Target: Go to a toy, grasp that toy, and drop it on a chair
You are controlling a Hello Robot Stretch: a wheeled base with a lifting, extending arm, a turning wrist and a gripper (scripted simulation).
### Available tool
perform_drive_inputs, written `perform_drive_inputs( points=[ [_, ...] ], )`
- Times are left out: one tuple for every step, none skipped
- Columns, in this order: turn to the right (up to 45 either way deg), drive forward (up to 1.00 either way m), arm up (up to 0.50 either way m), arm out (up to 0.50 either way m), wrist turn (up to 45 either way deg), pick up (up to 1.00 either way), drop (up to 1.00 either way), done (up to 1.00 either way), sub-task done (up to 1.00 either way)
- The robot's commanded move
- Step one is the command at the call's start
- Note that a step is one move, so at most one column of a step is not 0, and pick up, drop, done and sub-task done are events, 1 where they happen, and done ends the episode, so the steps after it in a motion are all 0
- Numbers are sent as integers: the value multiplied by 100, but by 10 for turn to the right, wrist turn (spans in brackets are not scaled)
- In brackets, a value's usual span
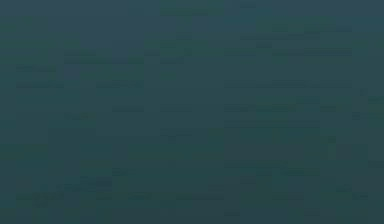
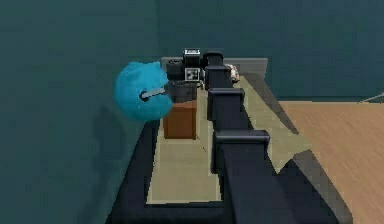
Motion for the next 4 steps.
perform_drive_inputs(
  points=[
    [0, 0, 0, 0, -450, 0, 0, 0, 0],
    [0, 0, 0, 0, -450, 0, 0, 0, 0],
    [0, 0, 0, 0, -150, 0, 0, 0, 0],
    [0, 0, 0, -32, 0, 0, 0, 0, 0]
  ],
)
